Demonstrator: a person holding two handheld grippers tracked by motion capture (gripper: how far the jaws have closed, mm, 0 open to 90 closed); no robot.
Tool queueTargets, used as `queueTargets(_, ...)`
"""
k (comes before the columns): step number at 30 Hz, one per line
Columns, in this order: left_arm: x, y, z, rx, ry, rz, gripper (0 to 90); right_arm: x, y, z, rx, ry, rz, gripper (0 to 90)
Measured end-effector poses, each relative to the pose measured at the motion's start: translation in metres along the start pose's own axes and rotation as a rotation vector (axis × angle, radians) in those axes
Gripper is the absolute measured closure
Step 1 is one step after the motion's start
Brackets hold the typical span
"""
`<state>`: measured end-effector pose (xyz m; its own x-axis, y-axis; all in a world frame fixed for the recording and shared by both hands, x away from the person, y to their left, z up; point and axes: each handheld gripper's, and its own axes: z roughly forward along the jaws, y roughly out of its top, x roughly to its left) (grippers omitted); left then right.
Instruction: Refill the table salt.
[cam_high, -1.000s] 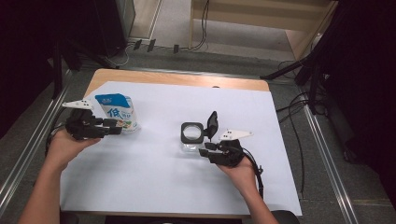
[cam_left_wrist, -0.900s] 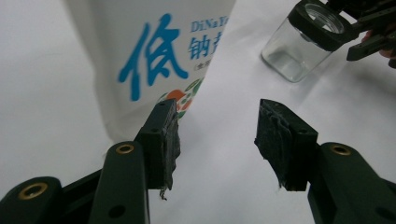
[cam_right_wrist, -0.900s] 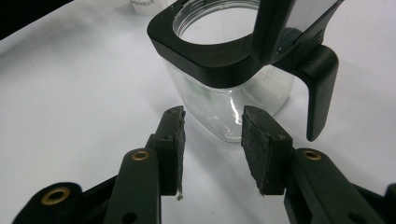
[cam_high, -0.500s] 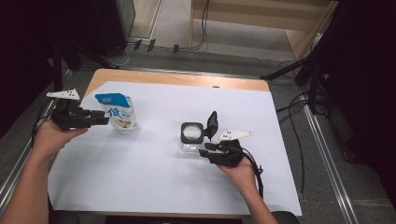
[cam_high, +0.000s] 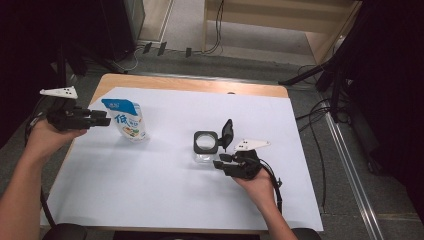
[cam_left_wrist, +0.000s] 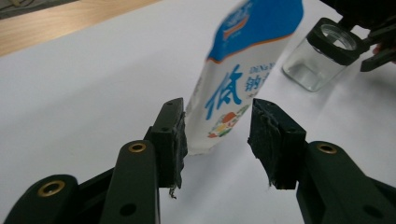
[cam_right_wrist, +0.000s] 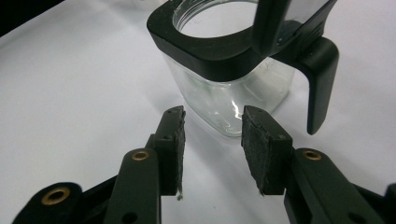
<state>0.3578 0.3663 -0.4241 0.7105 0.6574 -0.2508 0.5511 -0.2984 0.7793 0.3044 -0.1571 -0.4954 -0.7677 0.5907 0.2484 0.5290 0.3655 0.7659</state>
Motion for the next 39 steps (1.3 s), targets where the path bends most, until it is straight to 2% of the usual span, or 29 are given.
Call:
queueTargets(1,0.002,0.002,0.002,-0.005,0.0,0.002,57.2,0.001,0.0,0.0,0.002,-0.001,0.002,61.0)
queueTargets(4,0.005,0.01,0.008,-0.018,-0.04,0.018,58.9,0.001,0.0,0.001,-0.001,0.0,-0.002,61.0)
queueTargets(9,0.008,0.018,0.017,-0.032,-0.077,0.038,65.8,0.001,0.0,0.001,0.0,0.004,0.005,61.1)
queueTargets(13,0.002,0.022,0.023,-0.023,-0.089,0.069,76.5,0.001,0.0,0.001,-0.002,0.007,-0.005,61.1)
queueTargets(19,-0.009,0.028,0.025,-0.005,-0.106,0.107,87.2,0.002,0.0,0.001,-0.002,0.011,-0.005,61.1)
queueTargets(23,-0.011,0.031,0.026,0.001,-0.116,0.093,88.8,0.002,0.0,0.001,-0.003,0.01,-0.013,61.3)
queueTargets(26,-0.014,0.033,0.026,0.009,-0.121,0.101,89.7,0.002,0.0,0.002,0.0,0.011,-0.009,61.6)
queueTargets(28,-0.018,0.035,0.026,0.006,-0.118,0.111,90.0,0.002,0.0,0.002,-0.005,0.01,-0.014,61.6)
queueTargets(32,-0.026,0.043,0.025,0.011,-0.103,0.102,90.0,0.002,0.0,0.001,-0.002,0.009,-0.007,61.8)
queueTargets(39,-0.044,0.055,0.02,-0.007,-0.113,0.095,90.0,0.005,0.001,-0.001,-0.014,0.008,-0.011,64.5)
